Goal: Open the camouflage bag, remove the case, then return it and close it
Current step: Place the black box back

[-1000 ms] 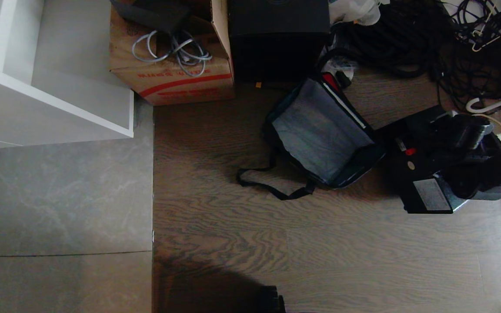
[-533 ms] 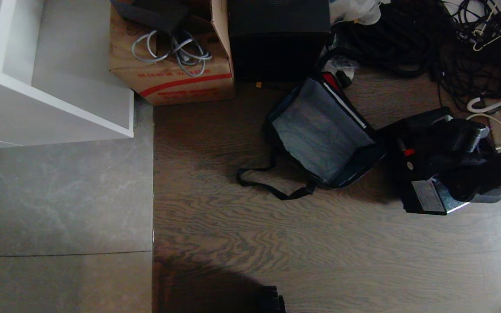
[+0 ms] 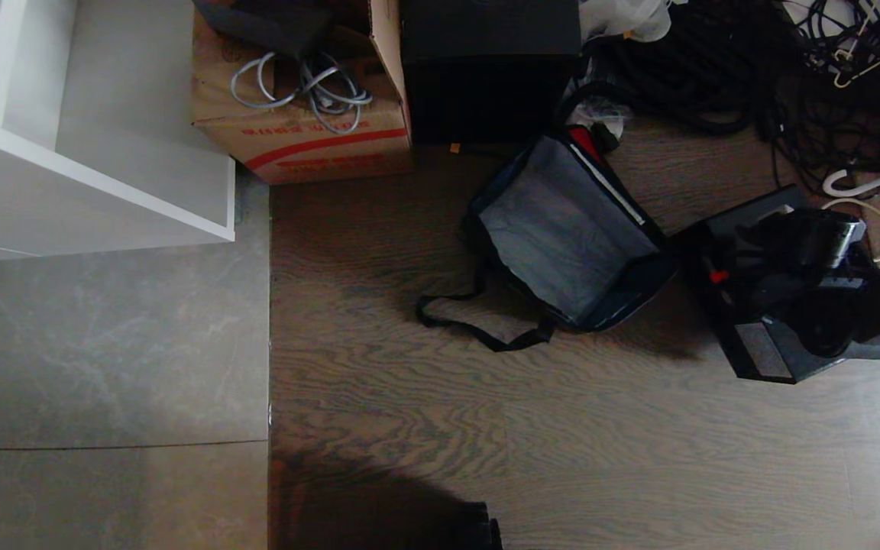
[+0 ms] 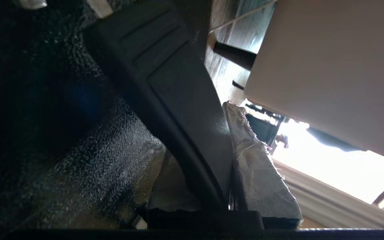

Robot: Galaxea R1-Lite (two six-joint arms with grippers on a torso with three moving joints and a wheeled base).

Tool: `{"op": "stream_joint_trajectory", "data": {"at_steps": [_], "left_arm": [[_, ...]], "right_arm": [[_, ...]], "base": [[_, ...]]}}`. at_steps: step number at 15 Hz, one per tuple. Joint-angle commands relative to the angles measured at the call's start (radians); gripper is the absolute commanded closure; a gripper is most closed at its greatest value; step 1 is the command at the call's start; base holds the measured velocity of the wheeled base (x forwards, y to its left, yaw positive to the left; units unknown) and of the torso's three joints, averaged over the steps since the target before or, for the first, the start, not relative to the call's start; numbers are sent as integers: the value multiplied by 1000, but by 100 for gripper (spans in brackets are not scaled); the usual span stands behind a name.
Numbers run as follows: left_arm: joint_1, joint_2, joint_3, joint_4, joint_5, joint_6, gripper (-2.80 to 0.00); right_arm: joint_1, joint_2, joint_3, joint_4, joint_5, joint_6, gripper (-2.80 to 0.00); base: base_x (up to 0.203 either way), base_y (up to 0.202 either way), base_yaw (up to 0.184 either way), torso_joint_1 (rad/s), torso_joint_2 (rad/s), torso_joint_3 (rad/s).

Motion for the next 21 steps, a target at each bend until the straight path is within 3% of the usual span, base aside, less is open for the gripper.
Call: {"op": "stream_joint_trajectory", "data": {"at_steps": [1,7,10,21], "left_arm": [[0,0,0,0,1,0,0],[0,0,0,0,1,0,0],[0,0,0,0,0,0,0],[0,0,0,0,1,0,0]], "right_arm": [[6,-147,56,2,22,-11,0],[23,-448,95,136,125,-98,0],[126,-542,92,176,192,-103,0],[495,-507,-35,180,239,-98,0]], "base": [[0,0,0,0,0,0],[0,0,0,0,0,0],[0,0,0,0,0,0],[0,0,0,0,0,0]]}}
